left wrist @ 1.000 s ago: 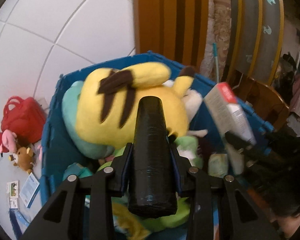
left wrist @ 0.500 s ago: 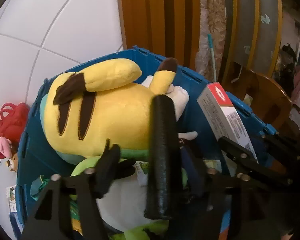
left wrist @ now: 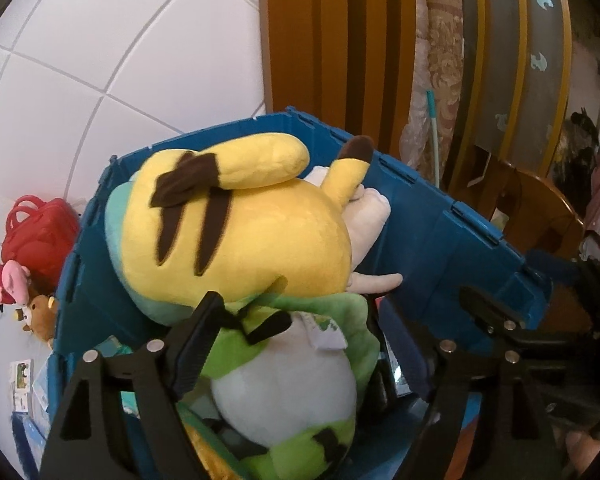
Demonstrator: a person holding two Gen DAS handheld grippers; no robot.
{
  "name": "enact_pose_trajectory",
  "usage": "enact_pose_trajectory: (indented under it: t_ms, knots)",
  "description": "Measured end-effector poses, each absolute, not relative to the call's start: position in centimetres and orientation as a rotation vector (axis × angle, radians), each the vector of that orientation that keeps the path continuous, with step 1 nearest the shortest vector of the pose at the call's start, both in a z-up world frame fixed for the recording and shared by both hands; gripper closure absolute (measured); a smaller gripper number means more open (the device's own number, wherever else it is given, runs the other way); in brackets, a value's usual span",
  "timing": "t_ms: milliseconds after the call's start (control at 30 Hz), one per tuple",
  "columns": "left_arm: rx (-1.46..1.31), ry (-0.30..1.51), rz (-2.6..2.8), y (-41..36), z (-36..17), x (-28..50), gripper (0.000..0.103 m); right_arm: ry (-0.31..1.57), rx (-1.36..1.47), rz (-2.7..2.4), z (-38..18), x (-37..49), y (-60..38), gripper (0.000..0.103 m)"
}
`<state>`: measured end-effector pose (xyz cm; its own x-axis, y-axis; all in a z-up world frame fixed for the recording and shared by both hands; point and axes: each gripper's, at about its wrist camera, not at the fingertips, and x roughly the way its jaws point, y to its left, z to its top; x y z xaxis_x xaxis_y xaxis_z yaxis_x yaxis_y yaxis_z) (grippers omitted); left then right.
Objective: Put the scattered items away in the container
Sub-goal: 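Lower both items into the crate and open both tools, then withdraw both tools from the crate back over the table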
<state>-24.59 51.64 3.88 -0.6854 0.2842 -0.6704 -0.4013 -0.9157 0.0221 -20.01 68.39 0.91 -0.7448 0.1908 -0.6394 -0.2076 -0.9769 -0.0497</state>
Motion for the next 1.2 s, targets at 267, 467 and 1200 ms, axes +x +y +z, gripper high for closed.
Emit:
enact_pose_trajectory:
  t_ms: [267, 467, 1200]
  knots:
    - [-0.928, 0.241, 2.648, 48.2, 4.7, -21.3, 0.021, 0.038, -0.950, 2.786, 2.2, -17.5, 67.2, 0.000]
    - [-0.904, 0.182, 2.692, 42.6, 5.4, -18.6, 0.021, 0.066, -0.928, 2.811, 2.5, -14.9, 64.5, 0.000]
    - [-1.189, 0.087, 2.830, 18.6, 0.0, -14.5, 0.021, 0.002, -0.988, 3.090, 1.4, -11.4, 37.0, 0.000]
